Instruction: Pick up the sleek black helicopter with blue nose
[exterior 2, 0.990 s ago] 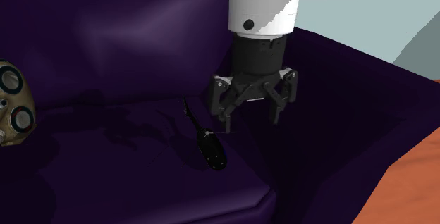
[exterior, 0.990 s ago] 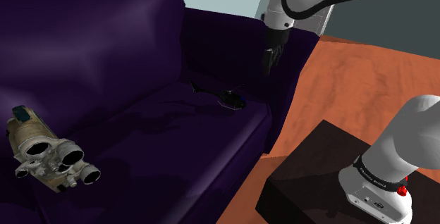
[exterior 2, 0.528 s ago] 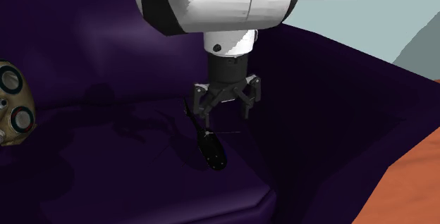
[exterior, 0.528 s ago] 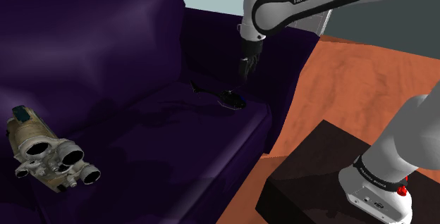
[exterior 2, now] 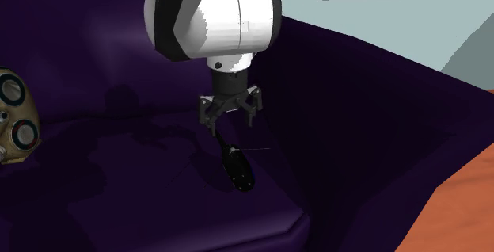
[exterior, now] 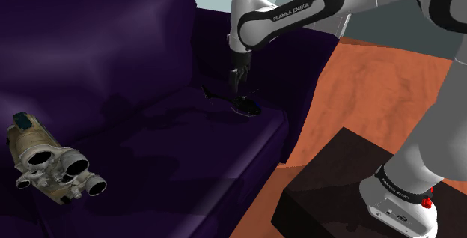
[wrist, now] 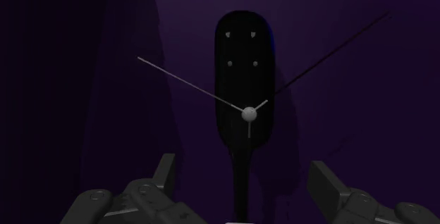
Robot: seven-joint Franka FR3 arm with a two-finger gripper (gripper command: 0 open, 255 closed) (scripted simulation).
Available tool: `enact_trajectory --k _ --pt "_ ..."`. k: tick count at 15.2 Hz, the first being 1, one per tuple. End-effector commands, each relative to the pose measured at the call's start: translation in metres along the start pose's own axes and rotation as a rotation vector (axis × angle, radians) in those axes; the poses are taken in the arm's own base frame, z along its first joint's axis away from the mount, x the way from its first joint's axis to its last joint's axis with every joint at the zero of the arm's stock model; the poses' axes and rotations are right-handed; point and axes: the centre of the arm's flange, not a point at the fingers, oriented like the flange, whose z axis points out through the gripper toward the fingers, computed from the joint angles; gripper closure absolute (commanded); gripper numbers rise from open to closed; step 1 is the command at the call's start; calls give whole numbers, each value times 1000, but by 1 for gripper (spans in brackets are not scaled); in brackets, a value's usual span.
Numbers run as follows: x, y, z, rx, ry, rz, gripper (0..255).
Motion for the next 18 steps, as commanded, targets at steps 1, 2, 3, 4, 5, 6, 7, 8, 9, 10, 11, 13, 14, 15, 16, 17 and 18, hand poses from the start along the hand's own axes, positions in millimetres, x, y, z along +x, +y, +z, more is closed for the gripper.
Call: enact_trajectory --k 1,2,3,4,5,6,7,8,9,10,11,13,14,15,16,17,18 --pt "21 -4 15 -1 8 -18 0" --pt "32 -6 21 -2 12 -27 0" --pt "43 -9 26 -2 16 -37 0" --pt "54 -12 32 -3 20 -46 0" --pt "61 -14 36 -3 23 -52 0" --pt "61 -13 41 -3 23 -52 0" --pt "61 -13 46 -3 23 -52 0" --pt "61 -13 52 -3 23 -52 0" --pt "60 -13 57 -3 23 -52 0" --pt "60 -13 62 -3 23 -52 0" --pt "60 -13 68 -3 23 -52 0" --pt "60 -13 76 -3 23 -52 0" --pt "60 -13 76 -3 23 -52 0" --pt "60 -13 76 -3 23 -52 255" --pt "60 -13 76 -3 23 -52 255" --pt "60 -13 76 -3 23 -52 255" --pt "60 -13 76 -3 23 -52 255"
